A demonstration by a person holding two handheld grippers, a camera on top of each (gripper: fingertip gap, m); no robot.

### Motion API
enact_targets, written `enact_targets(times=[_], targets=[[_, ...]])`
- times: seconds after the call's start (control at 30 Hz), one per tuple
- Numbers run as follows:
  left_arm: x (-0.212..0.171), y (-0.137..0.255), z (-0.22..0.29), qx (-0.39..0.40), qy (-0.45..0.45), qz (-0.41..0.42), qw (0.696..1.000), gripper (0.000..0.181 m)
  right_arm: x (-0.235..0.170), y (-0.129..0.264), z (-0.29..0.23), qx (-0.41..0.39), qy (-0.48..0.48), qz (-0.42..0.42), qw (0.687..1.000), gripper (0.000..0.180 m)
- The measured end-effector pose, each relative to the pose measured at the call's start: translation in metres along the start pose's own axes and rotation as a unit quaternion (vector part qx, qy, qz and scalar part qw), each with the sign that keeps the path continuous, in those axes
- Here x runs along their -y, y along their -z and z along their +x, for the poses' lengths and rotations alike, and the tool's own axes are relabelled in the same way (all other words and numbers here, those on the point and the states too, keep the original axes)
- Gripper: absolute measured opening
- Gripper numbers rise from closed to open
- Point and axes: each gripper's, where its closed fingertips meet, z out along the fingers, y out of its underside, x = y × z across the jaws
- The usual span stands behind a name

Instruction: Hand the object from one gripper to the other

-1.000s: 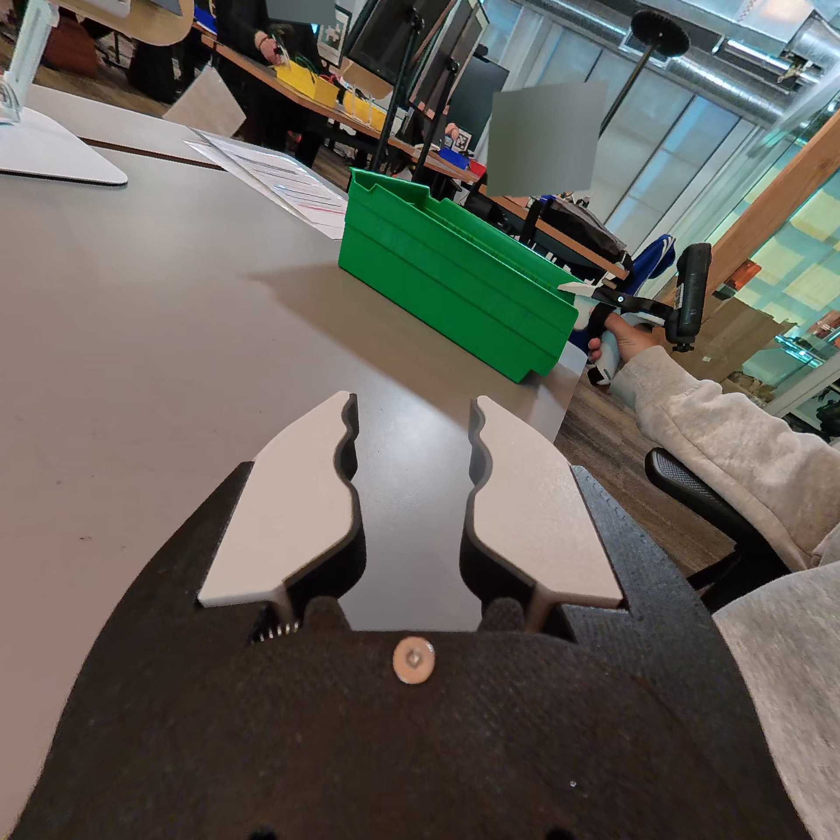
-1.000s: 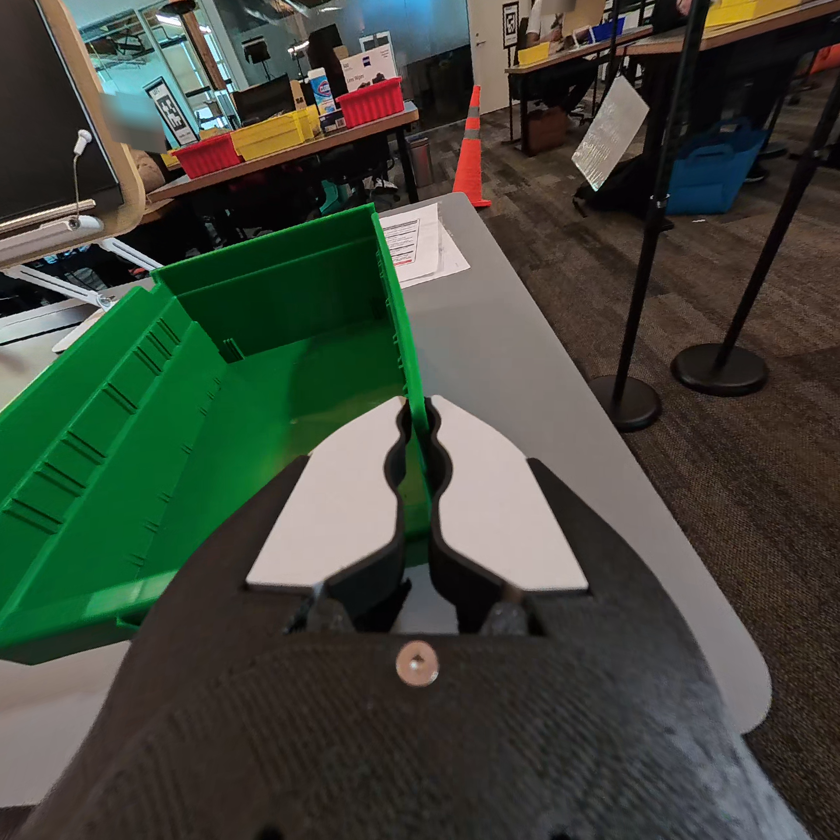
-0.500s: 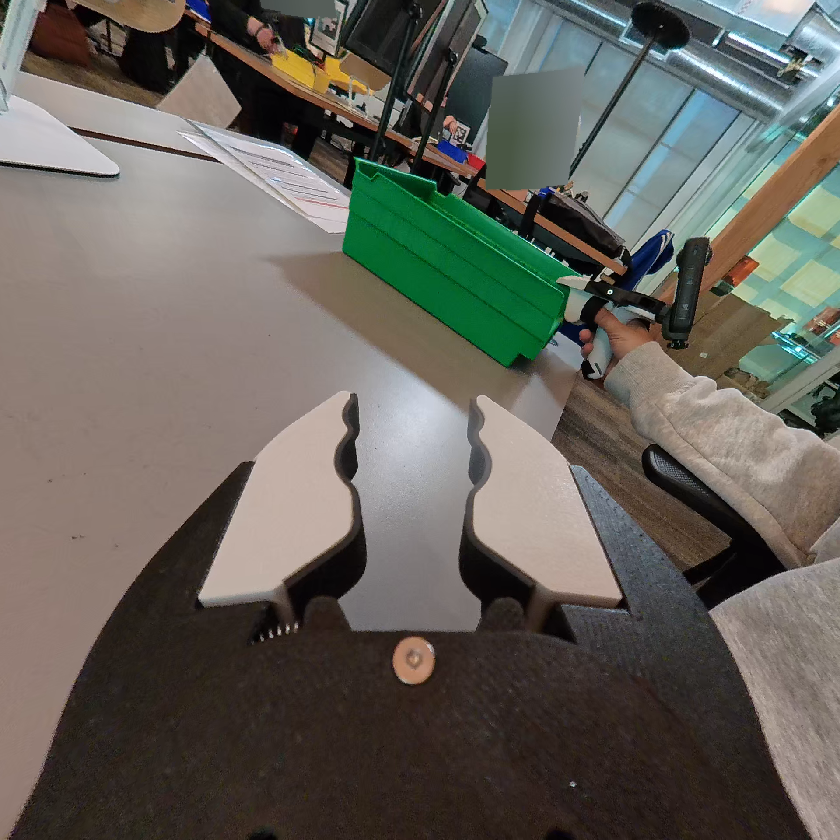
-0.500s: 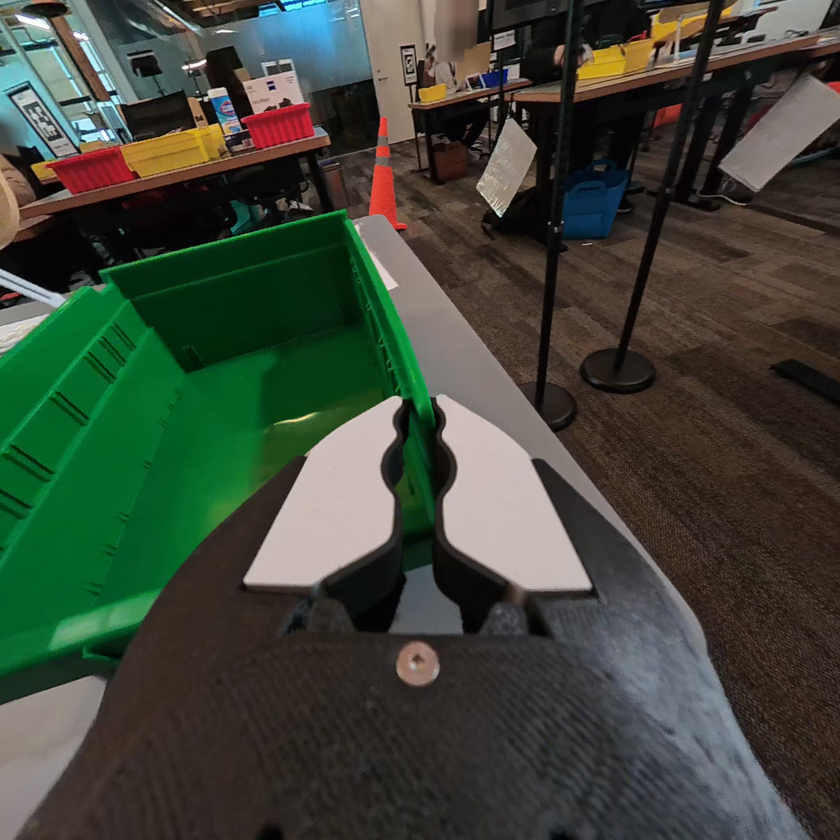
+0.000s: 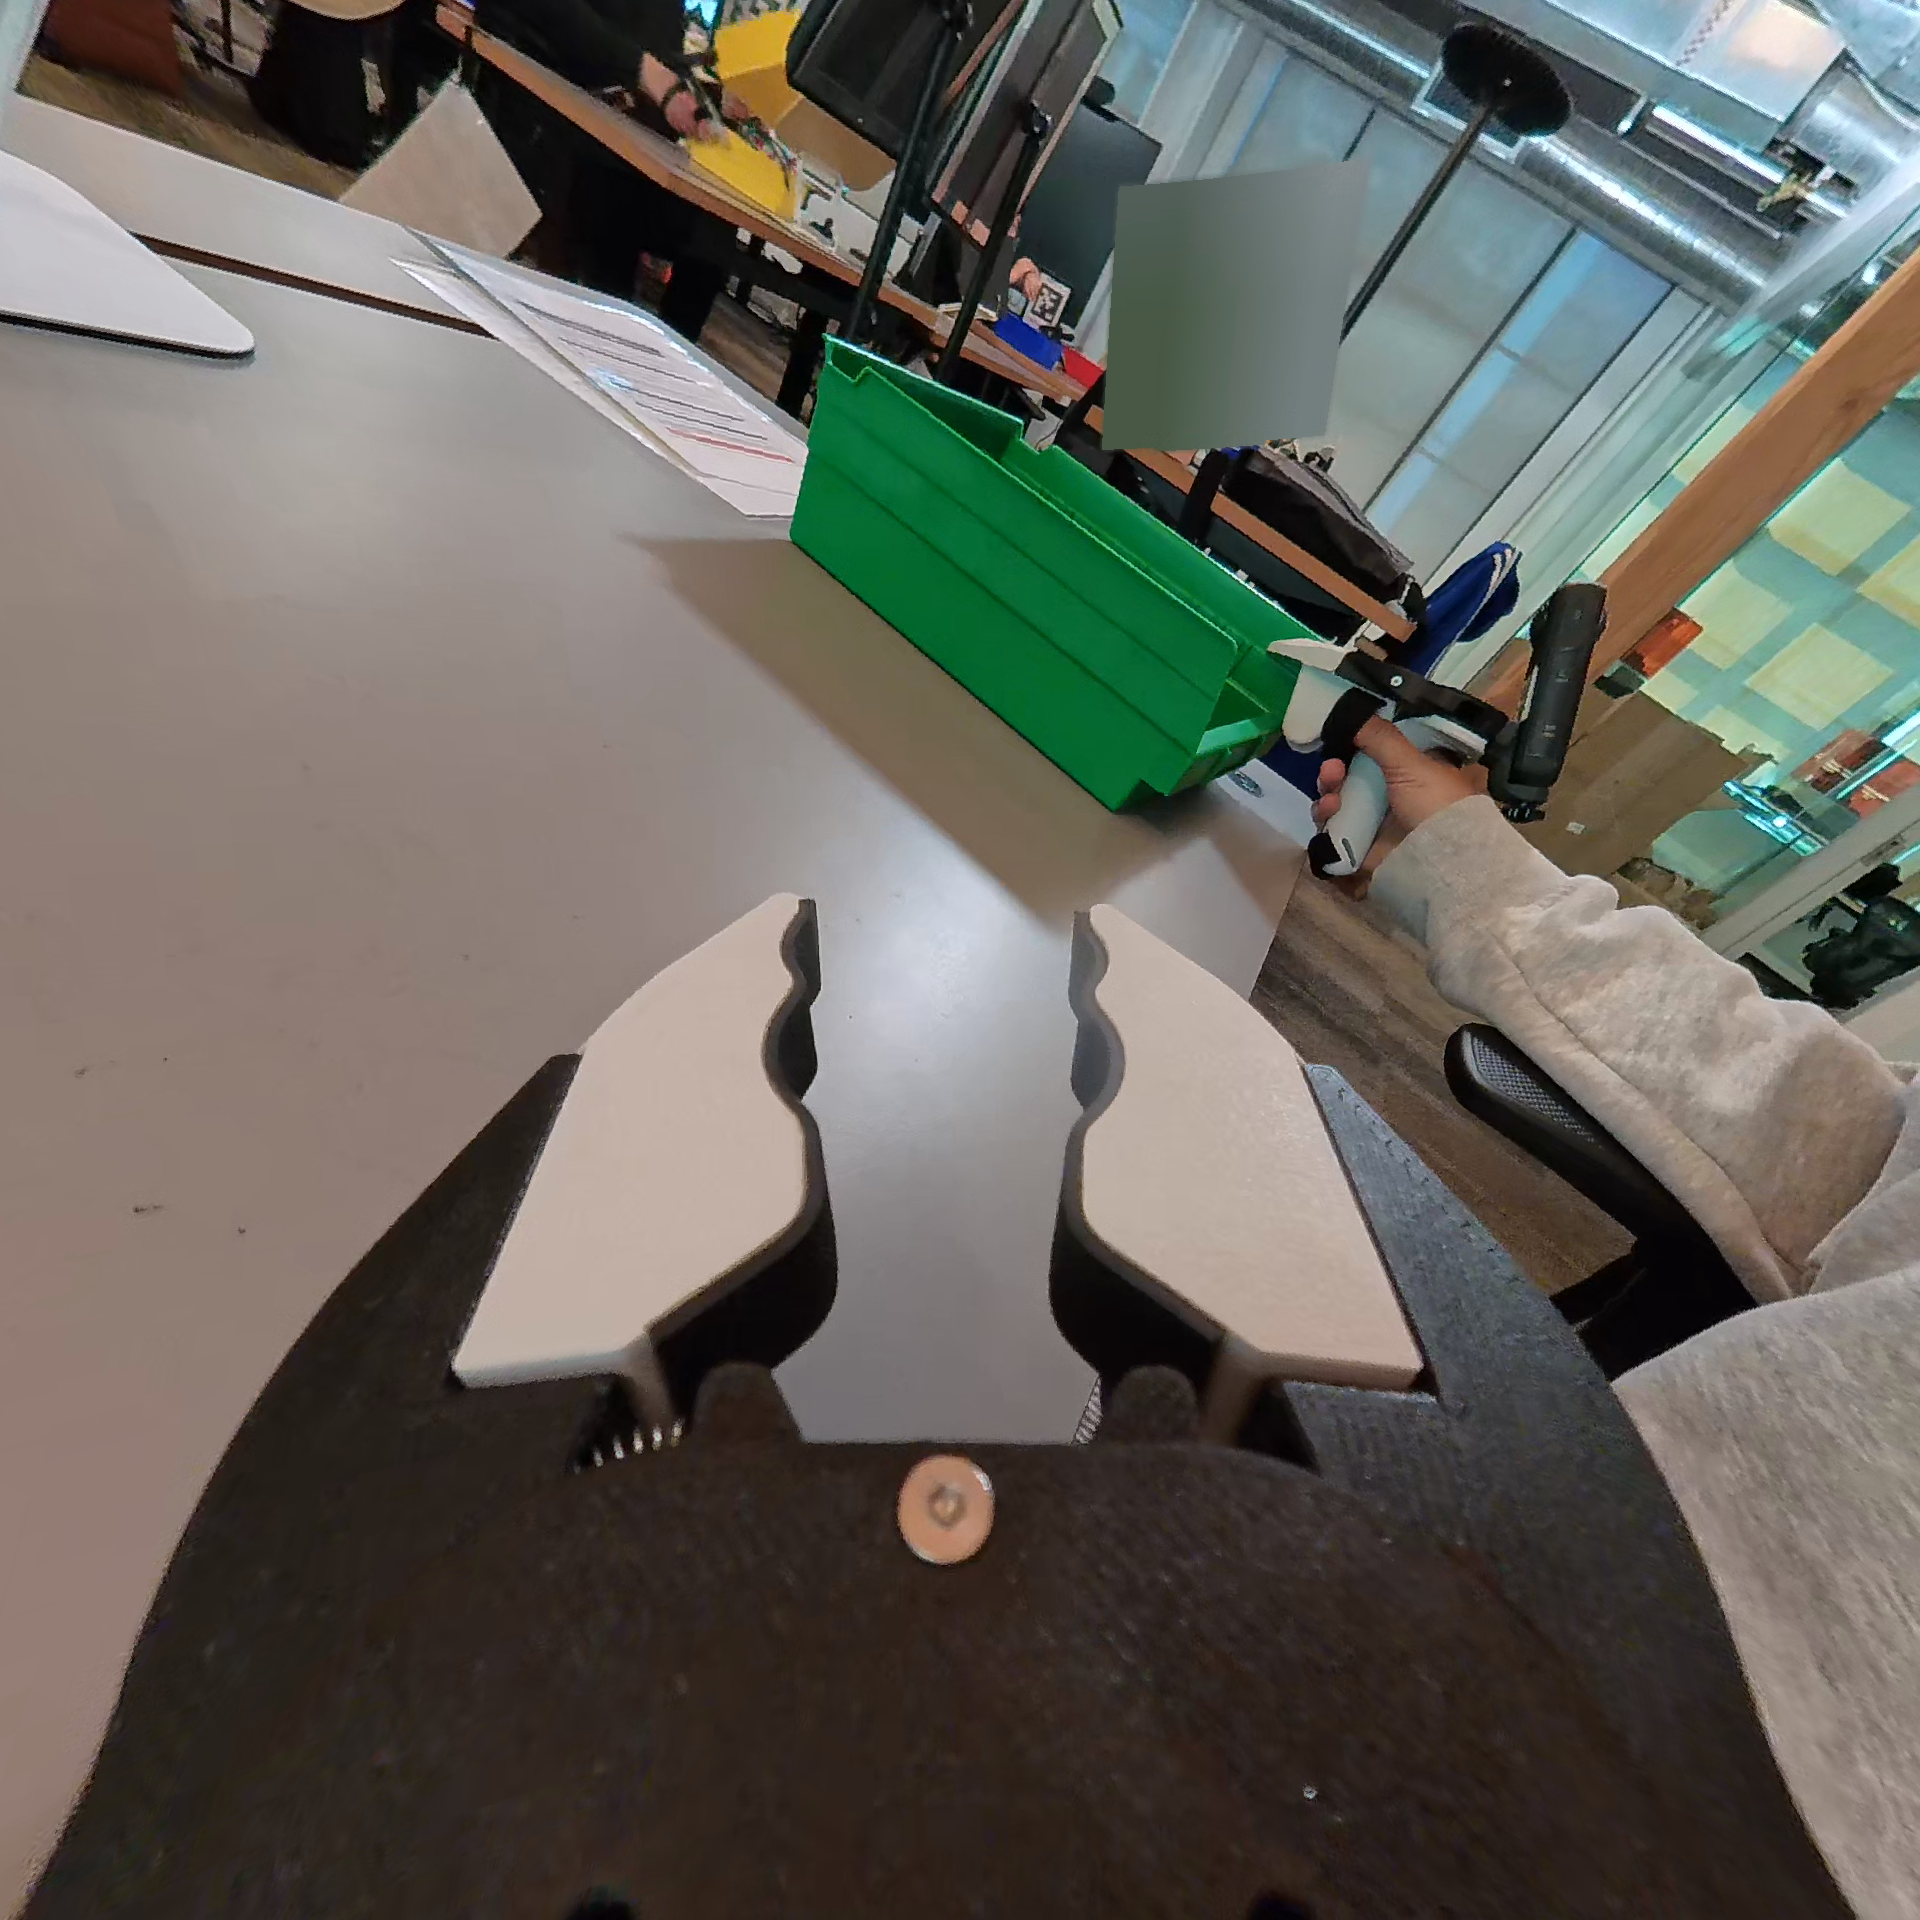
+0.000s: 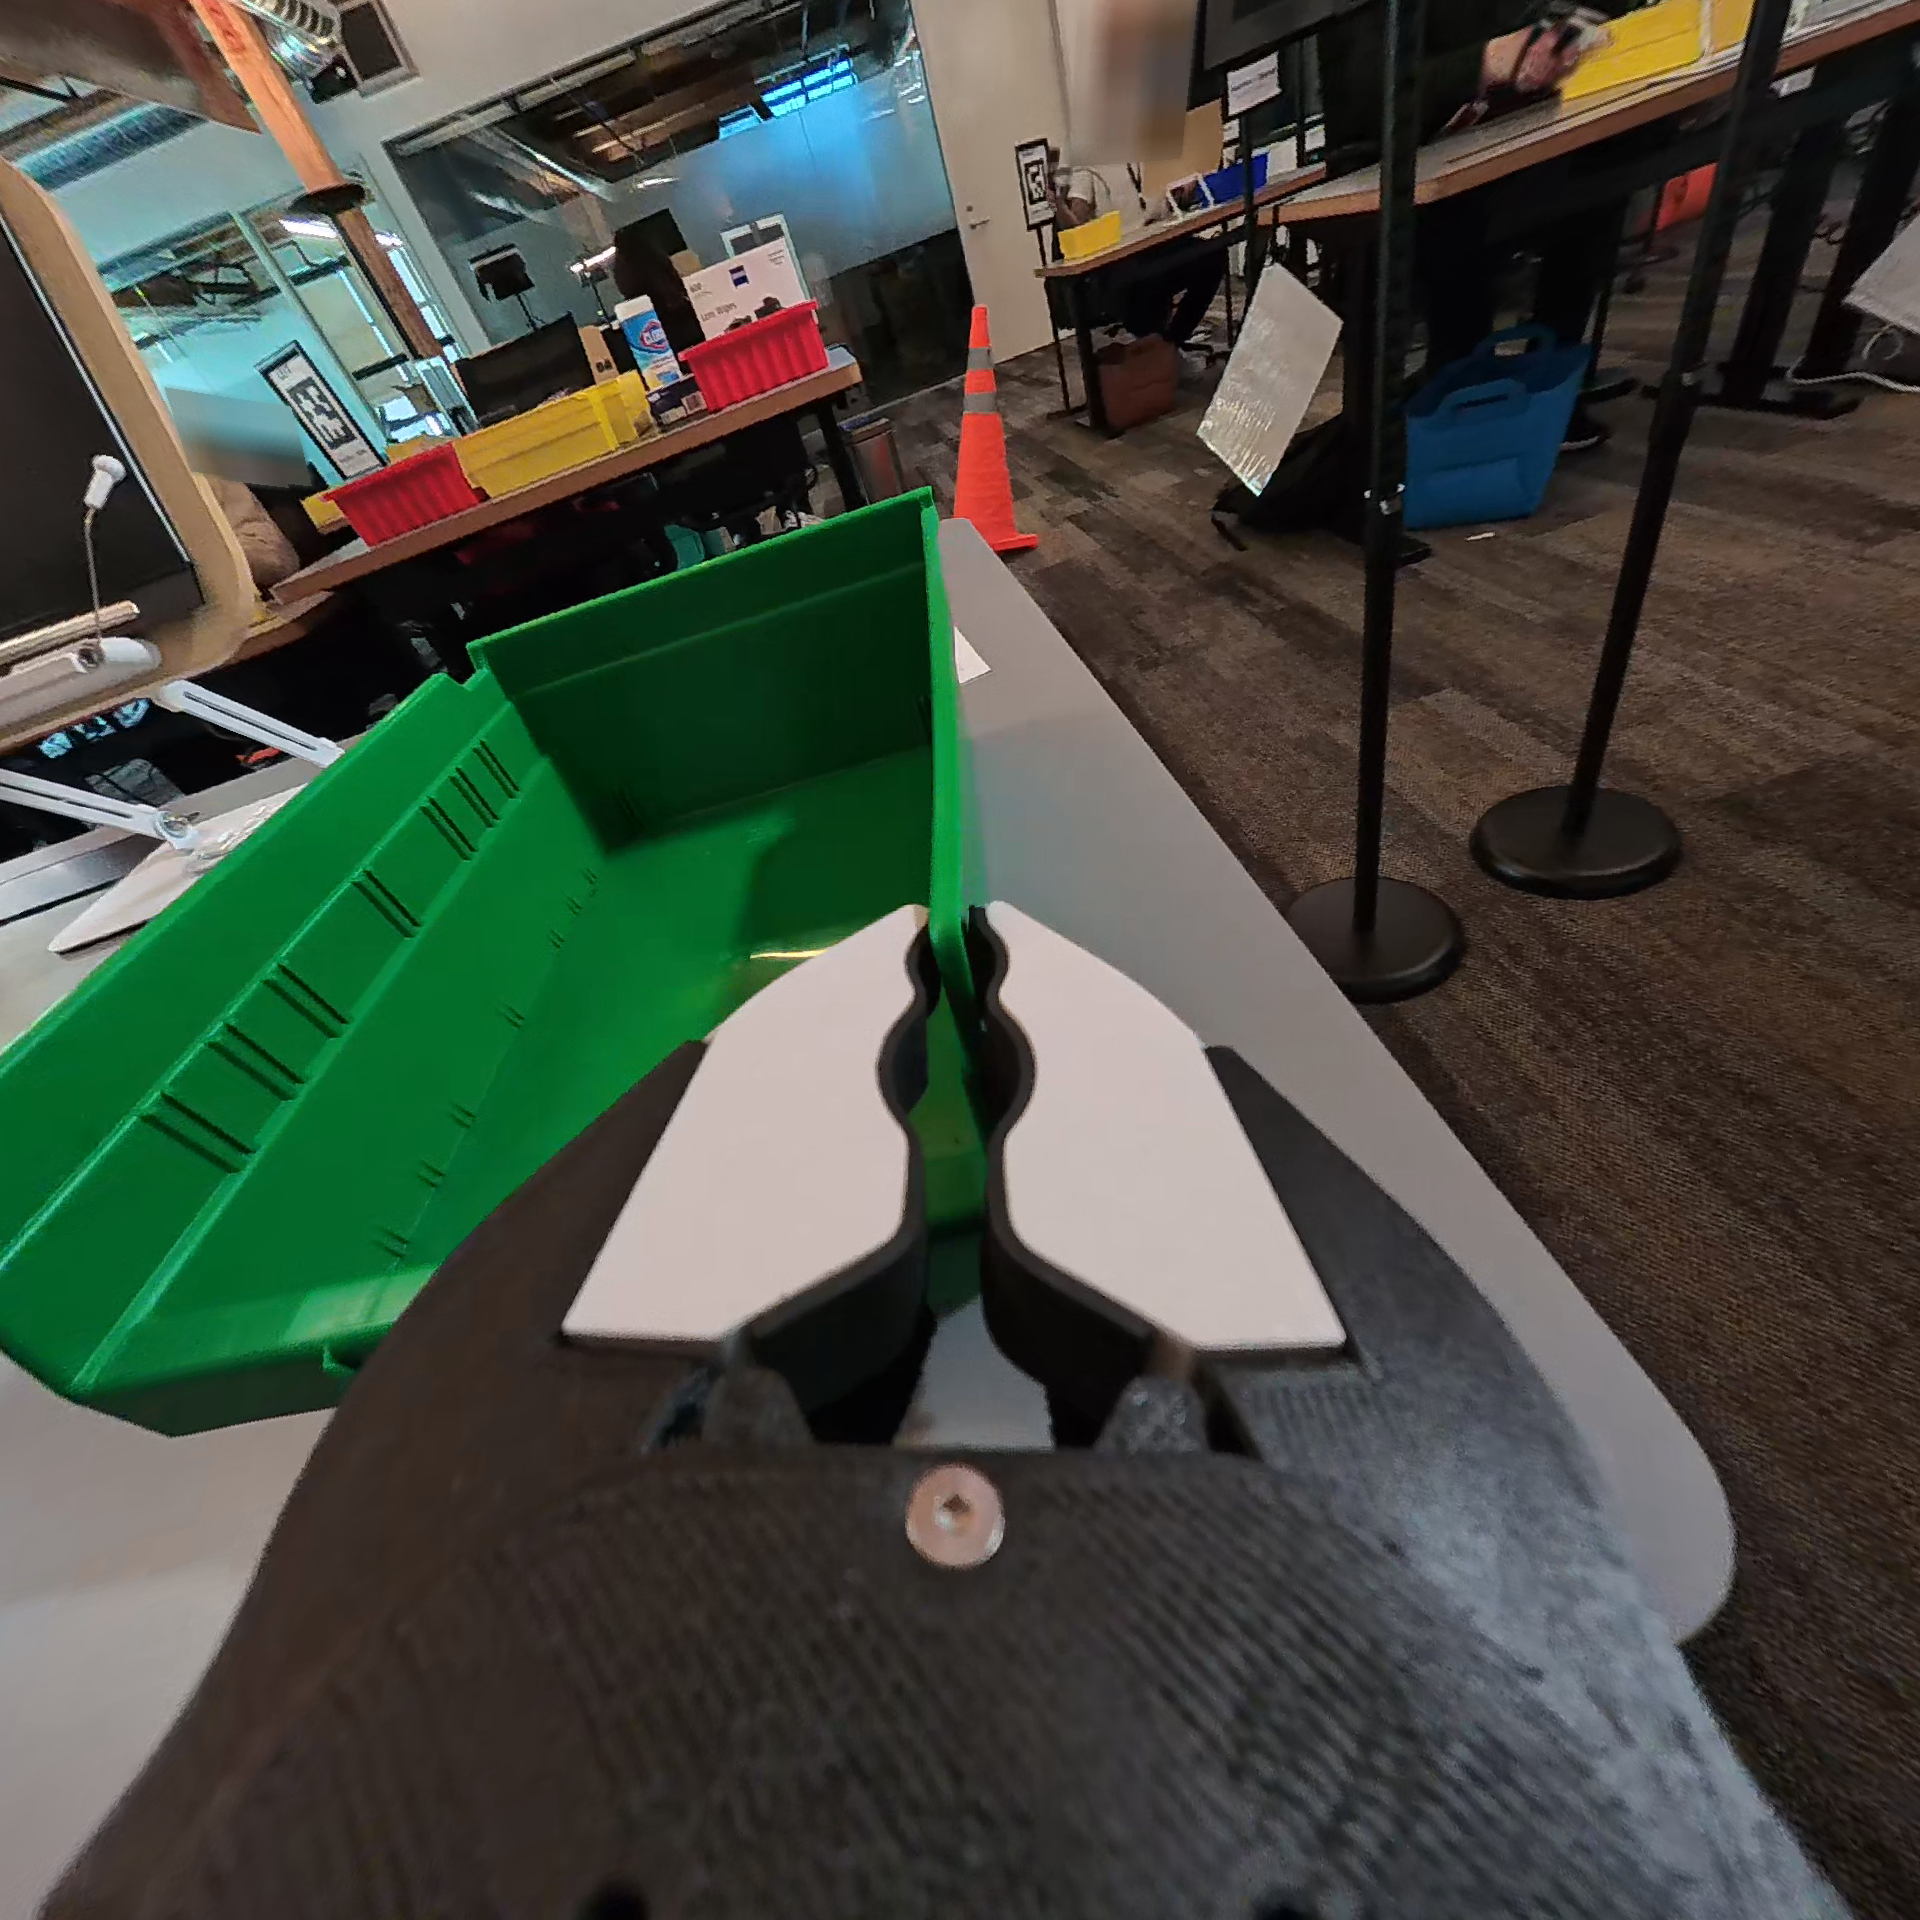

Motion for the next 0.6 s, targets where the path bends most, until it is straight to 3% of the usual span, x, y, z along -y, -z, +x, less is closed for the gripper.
enact_targets(times=[0.37, 0.6], targets=[[0.000, 0.000, 0.000, -0.001, 0.002, -0.001, 1.000, 0.046, -0.005, -0.005, -0.021, 0.030, 0.054, -0.019, 0.998, 0.005], [-0.001, 0.000, -0.001, -0.002, 0.007, -0.002, 1.000, 0.046, -0.003, -0.004, -0.013, 0.012, 0.029, -0.012, 0.999, 0.005]])
